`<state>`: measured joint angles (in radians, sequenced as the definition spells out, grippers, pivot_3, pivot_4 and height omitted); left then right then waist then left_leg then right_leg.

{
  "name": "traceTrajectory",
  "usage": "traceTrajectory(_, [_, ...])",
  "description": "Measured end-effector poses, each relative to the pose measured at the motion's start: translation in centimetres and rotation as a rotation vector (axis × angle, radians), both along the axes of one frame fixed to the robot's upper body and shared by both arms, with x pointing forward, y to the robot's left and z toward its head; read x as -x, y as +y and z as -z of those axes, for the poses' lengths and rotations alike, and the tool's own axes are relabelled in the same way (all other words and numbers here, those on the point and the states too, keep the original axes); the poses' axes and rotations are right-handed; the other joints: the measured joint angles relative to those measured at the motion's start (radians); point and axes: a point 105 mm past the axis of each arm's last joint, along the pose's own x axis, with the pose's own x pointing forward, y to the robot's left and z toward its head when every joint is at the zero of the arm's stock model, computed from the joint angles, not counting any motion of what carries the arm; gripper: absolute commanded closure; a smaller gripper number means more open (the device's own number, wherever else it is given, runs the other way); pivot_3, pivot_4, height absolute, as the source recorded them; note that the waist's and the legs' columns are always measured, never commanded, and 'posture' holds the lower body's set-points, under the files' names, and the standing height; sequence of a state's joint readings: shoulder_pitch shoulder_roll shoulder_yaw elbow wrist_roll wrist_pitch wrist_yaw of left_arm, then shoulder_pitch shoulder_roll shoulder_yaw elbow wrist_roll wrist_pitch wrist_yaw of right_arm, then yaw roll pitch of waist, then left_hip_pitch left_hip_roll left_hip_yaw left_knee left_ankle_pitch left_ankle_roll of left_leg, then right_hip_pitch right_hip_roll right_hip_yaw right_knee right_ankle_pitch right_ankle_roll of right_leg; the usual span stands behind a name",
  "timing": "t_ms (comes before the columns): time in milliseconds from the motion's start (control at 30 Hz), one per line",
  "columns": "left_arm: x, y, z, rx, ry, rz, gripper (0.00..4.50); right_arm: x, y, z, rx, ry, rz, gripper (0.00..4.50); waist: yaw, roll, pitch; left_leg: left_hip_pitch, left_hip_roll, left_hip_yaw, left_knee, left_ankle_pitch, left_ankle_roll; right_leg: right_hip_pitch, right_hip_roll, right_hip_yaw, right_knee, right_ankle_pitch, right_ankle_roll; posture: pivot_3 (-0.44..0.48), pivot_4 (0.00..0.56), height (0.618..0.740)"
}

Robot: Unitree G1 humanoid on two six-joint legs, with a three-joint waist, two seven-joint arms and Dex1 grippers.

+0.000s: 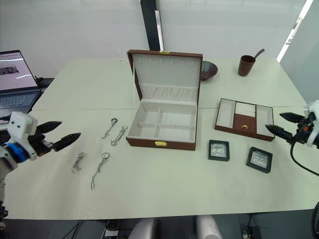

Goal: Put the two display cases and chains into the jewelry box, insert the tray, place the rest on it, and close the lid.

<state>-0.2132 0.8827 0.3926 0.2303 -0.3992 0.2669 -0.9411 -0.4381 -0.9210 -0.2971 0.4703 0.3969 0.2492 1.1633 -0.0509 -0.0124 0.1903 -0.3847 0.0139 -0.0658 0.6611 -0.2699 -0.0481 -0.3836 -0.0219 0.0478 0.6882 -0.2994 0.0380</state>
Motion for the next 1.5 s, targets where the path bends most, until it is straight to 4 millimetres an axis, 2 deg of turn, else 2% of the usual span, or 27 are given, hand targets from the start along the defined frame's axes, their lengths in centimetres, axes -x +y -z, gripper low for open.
traceTrajectory(33, [-0.4,-0.5,0.2,0.005,0.004,0.005,0.65,-0.1,0.7,0.1,-0.015,-0.004,-0.004,0.00,0.000,0.000,0.000,0.000,0.000,0.000,0.000,0.000,0.000,0.000,0.000,0.000,0.000,0.000,0.000,0.000,0.150,0.740])
traceTrajectory(133, [-2.0,-2.5,1.2,0.006,0.025,0.030,1.63,-0.8,3.6,0.3,-0.055,-0.021,-0.023,0.63,0.002,0.000,0.000,0.000,-0.002,0.000,0.001,0.000,0.000,0.000,0.000,0.000,0.001,0.000,0.000,0.000,0.150,0.740])
traceTrajectory(267, [-4.7,-5.1,1.9,-0.023,0.033,0.073,2.96,-2.2,9.0,0.8,-0.052,-0.034,-0.097,2.04,0.000,0.000,0.000,-0.001,-0.002,0.000,0.001,0.000,0.000,-0.001,0.001,0.000,0.002,0.000,0.000,0.000,0.150,0.740])
traceTrajectory(433, [-7.4,-8.0,3.4,-0.041,0.049,0.106,4.50,-3.8,14.3,3.4,0.052,0.015,-0.140,3.35,0.002,0.000,0.000,-0.009,-0.002,-0.001,0.003,0.000,0.000,-0.007,0.001,-0.001,0.003,0.000,0.000,0.000,0.150,0.740])
traceTrajectory(567, [-7.7,-9.1,5.1,-0.049,0.094,0.124,4.50,-4.6,15.8,4.6,0.090,0.048,-0.123,4.37,0.003,0.000,-0.001,-0.013,-0.003,-0.002,0.004,0.000,0.000,-0.012,0.000,-0.002,0.004,0.000,0.000,0.000,0.150,0.740])
traceTrajectory(600, [-7.7,-9.2,5.3,-0.049,0.100,0.128,4.50,-4.6,16.1,4.8,0.094,0.052,-0.126,4.46,0.003,0.000,-0.001,-0.014,-0.003,-0.002,0.004,0.001,0.000,-0.013,0.000,-0.002,0.005,0.000,0.000,0.000,0.150,0.740])
traceTrajectory(767, [-7.5,-10.9,5.3,-0.037,0.090,0.183,4.50,-4.4,18.3,5.6,0.077,0.079,-0.182,4.46,0.003,-0.001,-0.001,-0.014,-0.003,-0.003,0.004,0.002,-0.002,-0.014,0.001,-0.002,0.008,0.000,0.000,0.000,0.150,0.740])
traceTrajectory(900, [-6.7,-11.8,5.5,-0.029,0.107,0.232,4.50,-3.9,19.3,5.7,0.080,0.088,-0.226,4.46,0.000,-0.001,-0.001,-0.014,-0.003,-0.004,0.004,0.002,-0.003,-0.014,0.001,-0.002,0.009,0.000,0.000,0.000,0.150,0.740])
traceTrajectory(1200, [-4.2,-12.1,6.4,-0.039,0.177,0.269,4.50,-3.8,19.5,5.7,0.078,0.098,-0.230,4.46,-0.005,-0.001,-0.001,-0.014,-0.003,-0.007,0.004,0.002,-0.003,-0.014,0.001,-0.002,0.009,0.000,0.000,0.000,0.150,0.740])
traceTrajectory(1500, [-3.0,-12.5,6.5,-0.051,0.210,0.293,4.50,-3.0,19.5,6.0,0.084,0.114,-0.239,4.46,-0.004,0.000,-0.001,-0.014,-0.003,-0.008,0.004,0.002,-0.003,-0.014,0.001,-0.002,0.008,0.000,0.000,0.000,0.150,0.740])
